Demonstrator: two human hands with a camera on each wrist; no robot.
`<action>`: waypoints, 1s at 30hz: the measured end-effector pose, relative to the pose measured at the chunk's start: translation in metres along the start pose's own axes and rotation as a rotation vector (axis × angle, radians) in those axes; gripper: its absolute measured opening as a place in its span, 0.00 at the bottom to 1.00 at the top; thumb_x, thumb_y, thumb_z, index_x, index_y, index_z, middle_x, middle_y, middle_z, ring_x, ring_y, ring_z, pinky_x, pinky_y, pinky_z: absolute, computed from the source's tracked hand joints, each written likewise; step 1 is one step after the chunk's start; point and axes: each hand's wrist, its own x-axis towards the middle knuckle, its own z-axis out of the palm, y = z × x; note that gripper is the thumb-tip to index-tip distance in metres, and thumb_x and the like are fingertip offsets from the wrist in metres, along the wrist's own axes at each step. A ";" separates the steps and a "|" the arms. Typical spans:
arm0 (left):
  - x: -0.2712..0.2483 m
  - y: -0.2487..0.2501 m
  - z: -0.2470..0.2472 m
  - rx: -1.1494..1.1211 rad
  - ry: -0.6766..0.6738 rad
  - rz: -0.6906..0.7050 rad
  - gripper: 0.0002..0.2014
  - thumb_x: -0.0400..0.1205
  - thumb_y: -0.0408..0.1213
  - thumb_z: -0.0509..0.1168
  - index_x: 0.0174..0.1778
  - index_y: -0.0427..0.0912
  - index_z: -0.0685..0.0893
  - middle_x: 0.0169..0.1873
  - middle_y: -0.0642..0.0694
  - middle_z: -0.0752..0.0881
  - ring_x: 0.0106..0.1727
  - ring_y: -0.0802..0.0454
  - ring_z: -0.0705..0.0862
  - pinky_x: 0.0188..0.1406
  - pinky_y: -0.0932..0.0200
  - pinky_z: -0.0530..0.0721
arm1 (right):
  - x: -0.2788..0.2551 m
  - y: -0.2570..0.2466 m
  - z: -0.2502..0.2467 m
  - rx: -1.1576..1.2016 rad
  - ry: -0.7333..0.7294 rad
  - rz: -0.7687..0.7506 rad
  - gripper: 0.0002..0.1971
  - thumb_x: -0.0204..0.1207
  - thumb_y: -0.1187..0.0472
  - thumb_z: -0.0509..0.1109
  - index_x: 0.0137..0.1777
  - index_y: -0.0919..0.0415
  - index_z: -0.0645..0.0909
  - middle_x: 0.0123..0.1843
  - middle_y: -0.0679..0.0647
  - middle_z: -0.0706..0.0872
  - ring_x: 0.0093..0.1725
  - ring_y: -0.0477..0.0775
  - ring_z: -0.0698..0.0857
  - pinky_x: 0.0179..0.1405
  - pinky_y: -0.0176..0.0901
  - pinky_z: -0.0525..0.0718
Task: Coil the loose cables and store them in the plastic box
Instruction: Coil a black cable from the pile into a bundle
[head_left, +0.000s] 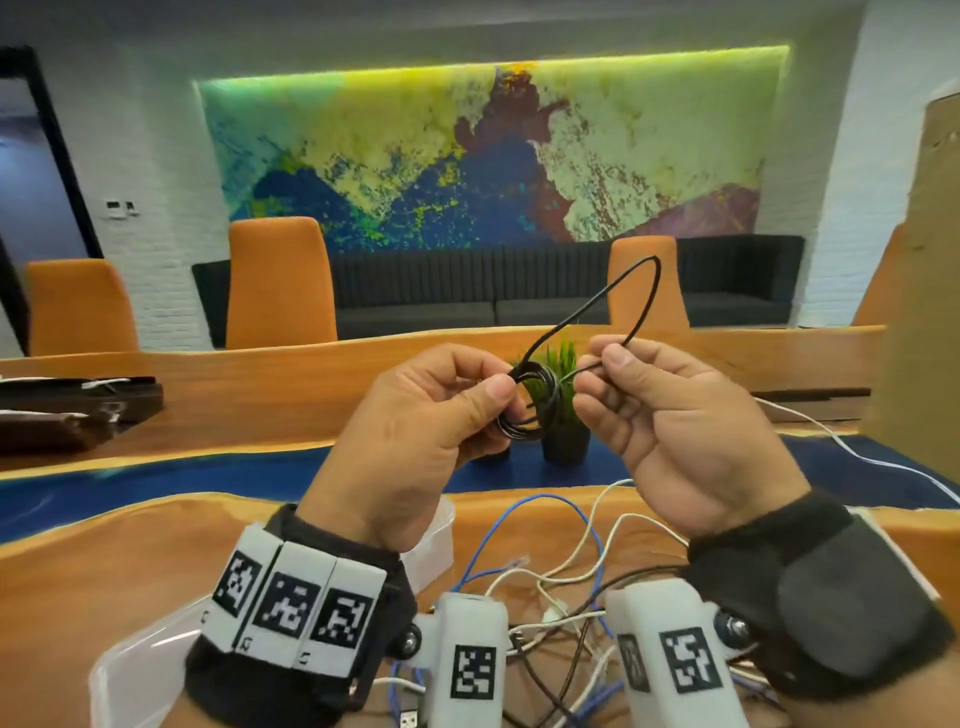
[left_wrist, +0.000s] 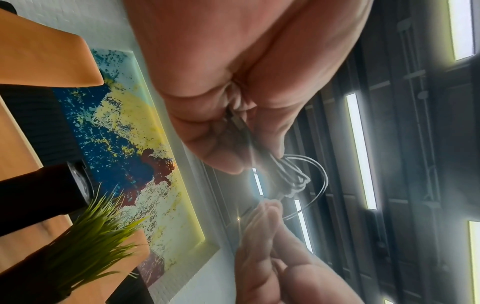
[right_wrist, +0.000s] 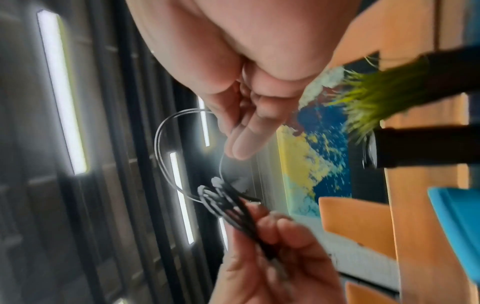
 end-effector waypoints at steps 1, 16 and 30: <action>0.000 0.000 0.000 -0.018 0.001 -0.006 0.03 0.79 0.32 0.65 0.44 0.42 0.84 0.31 0.46 0.88 0.35 0.55 0.87 0.34 0.64 0.86 | 0.000 -0.001 0.000 0.034 -0.010 0.021 0.07 0.81 0.66 0.63 0.52 0.65 0.83 0.37 0.56 0.88 0.33 0.47 0.87 0.32 0.36 0.88; 0.002 -0.017 0.012 0.176 0.184 0.250 0.06 0.83 0.28 0.67 0.46 0.44 0.86 0.41 0.45 0.91 0.46 0.48 0.90 0.46 0.53 0.90 | -0.007 0.017 0.003 0.000 -0.191 0.377 0.09 0.70 0.54 0.73 0.48 0.55 0.89 0.43 0.52 0.84 0.39 0.48 0.78 0.37 0.43 0.71; 0.005 -0.017 -0.002 0.470 0.387 0.391 0.04 0.81 0.32 0.70 0.43 0.46 0.87 0.38 0.49 0.90 0.42 0.51 0.88 0.46 0.52 0.88 | -0.008 0.003 -0.002 -0.499 -0.182 0.133 0.06 0.81 0.68 0.66 0.53 0.64 0.84 0.31 0.58 0.83 0.22 0.47 0.77 0.20 0.38 0.78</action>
